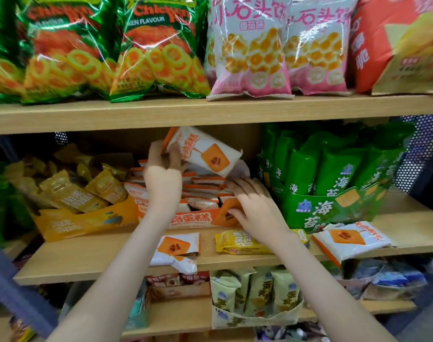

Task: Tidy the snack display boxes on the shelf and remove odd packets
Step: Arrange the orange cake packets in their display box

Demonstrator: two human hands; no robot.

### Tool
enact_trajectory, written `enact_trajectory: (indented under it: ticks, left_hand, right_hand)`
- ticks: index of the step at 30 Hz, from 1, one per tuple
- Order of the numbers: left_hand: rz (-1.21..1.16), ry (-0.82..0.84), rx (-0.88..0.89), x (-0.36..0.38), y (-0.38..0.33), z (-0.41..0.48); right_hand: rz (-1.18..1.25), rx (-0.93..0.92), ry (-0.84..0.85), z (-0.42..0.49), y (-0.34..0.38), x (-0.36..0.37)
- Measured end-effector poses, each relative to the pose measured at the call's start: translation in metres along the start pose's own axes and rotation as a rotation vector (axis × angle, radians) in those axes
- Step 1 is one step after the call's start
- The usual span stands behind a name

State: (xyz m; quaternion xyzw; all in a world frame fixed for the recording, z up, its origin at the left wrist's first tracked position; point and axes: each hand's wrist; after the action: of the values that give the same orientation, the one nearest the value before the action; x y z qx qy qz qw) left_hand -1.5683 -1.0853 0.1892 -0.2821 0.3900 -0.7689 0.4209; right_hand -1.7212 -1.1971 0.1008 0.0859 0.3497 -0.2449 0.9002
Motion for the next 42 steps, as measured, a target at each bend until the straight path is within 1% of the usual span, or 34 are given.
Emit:
enact_trajectory:
  ticks: [1, 3, 7, 9, 10, 11, 12, 15, 16, 17, 19, 22, 24, 26, 29, 32, 33, 36, 37, 40, 42]
  left_hand:
    - [-0.075, -0.023, -0.052, -0.005, -0.002, -0.004]
    - [-0.159, -0.102, -0.082, -0.016, -0.006, -0.011]
    - [-0.246, -0.245, -0.027, -0.041, -0.014, -0.03]
    - [-0.221, -0.286, 0.016, -0.057, -0.016, -0.043]
    - [-0.186, -0.285, 0.045, -0.064, -0.02, -0.051]
    - [-0.141, -0.254, 0.078, -0.07, -0.023, -0.059]
    - [-0.09, -0.189, 0.091, -0.076, -0.027, -0.067]
    - [0.056, 0.114, 0.032, -0.089, -0.03, -0.096]
    - [0.079, 0.217, -0.008, -0.094, -0.03, -0.104]
    - [0.095, 0.299, -0.045, -0.1, -0.026, -0.112]
    - [0.125, 0.387, -0.095, -0.114, -0.018, -0.122]
    - [0.192, 0.467, -0.194, -0.142, -0.003, -0.135]
    - [0.207, 0.573, -0.265, -0.164, 0.005, -0.145]
    - [0.256, 0.688, -0.331, -0.186, 0.011, -0.158]
    - [0.232, 0.738, -0.448, -0.217, 0.016, -0.182]
    - [0.261, 0.734, -0.549, -0.241, 0.023, -0.204]
    - [0.298, 0.765, -0.597, -0.247, 0.027, -0.211]
    - [0.426, 0.937, -0.696, -0.259, 0.031, -0.229]
    - [0.433, 0.96, -0.72, -0.26, 0.03, -0.233]
    - [0.406, 0.951, -0.745, -0.26, 0.026, -0.238]
    - [0.377, 0.92, -0.783, -0.259, 0.028, -0.241]
  right_hand:
    - [-0.005, -0.004, -0.005, 0.0, 0.0, -0.002]
    - [0.003, -0.002, -0.015, -0.002, -0.001, -0.006]
    - [0.107, 0.032, -0.028, -0.004, 0.0, -0.019]
    - [0.22, 0.077, -0.04, -0.004, 0.009, -0.03]
    - [0.343, 0.127, -0.043, -0.005, 0.018, -0.04]
    - [0.492, 0.186, -0.033, -0.005, 0.028, -0.05]
    - [0.643, 0.233, -0.007, -0.007, 0.04, -0.061]
    - [1.02, 0.327, 0.134, -0.017, 0.077, -0.085]
    - [1.102, 0.359, 0.185, -0.022, 0.087, -0.088]
    - [1.133, 0.385, 0.219, -0.028, 0.097, -0.088]
    - [1.12, 0.449, 0.245, -0.038, 0.114, -0.088]
    - [1.198, 0.65, 0.31, -0.057, 0.139, -0.088]
    - [1.246, 0.775, 0.375, -0.073, 0.158, -0.086]
    - [1.233, 0.84, 0.445, -0.092, 0.179, -0.083]
    - [1.178, 0.9, 0.542, -0.119, 0.21, -0.077]
    - [1.116, 1.013, 0.482, -0.142, 0.237, -0.07]
    - [1.091, 1.039, 0.455, -0.148, 0.244, -0.069]
    - [1.04, 1.09, 0.389, -0.161, 0.255, -0.068]
    - [1.026, 1.104, 0.375, -0.163, 0.256, -0.069]
    - [1.026, 1.137, 0.358, -0.17, 0.257, -0.068]
    - [1.073, 1.149, 0.372, -0.177, 0.255, -0.068]
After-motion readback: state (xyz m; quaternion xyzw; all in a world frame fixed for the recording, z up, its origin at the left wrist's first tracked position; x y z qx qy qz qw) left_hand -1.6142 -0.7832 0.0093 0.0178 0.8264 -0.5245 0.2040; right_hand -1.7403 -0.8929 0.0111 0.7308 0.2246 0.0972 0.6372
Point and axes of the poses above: each hand's wrist, its own z-axis towards the middle knuckle, its own x-axis out of the palm, y = z × x, and after that the axes turned 5 degrees about -y, right-handed
